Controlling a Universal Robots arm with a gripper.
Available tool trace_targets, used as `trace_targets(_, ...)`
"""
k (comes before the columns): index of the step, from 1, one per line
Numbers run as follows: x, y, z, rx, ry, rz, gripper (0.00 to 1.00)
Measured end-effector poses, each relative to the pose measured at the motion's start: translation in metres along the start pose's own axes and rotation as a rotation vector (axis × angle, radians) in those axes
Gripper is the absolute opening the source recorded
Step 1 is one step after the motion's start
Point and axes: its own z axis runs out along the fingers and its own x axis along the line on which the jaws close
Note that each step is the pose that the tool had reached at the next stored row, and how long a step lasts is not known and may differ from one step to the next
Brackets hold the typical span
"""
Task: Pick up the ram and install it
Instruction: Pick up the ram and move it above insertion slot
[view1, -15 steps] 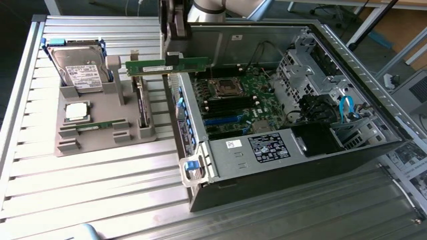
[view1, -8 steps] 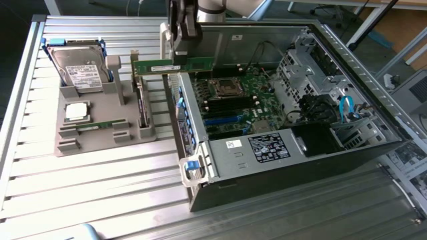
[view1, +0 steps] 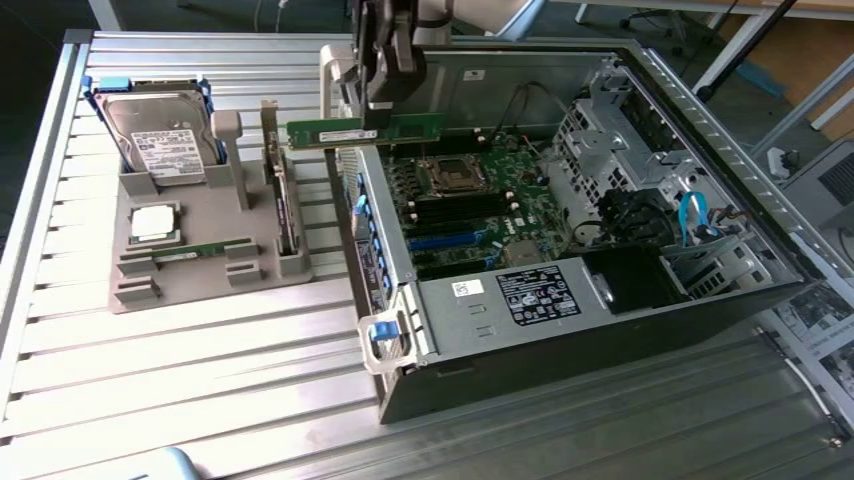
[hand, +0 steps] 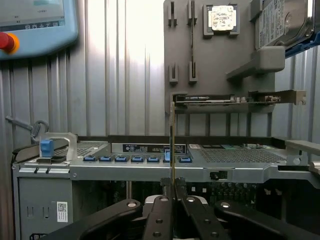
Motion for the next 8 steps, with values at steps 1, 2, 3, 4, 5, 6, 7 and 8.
trace_targets(1, 0.000, -0.0019, 0.0000, 0.0000, 0.0000, 0.000, 0.12)
trace_targets(2, 0.000, -0.0043, 0.0001, 0.0000, 0.0000, 0.000, 0.12)
trace_targets(3, 0.000, -0.0072, 0.0001, 0.0001, 0.0000, 0.000, 0.12)
trace_targets(4, 0.000, -0.0091, 0.0002, 0.0001, 0.0000, 0.000, 0.12)
trace_targets(5, 0.000, -0.0108, 0.0002, 0.0000, 0.0000, 0.000, 0.12)
trace_targets(6, 0.000, -0.0124, 0.0002, 0.0001, 0.0000, 0.000, 0.12)
trace_targets(7, 0.000, -0.0139, 0.0002, 0.0001, -0.0001, 0.000, 0.12)
trace_targets(8, 0.000, -0.0154, 0.0003, 0.0000, 0.0000, 0.000, 0.12)
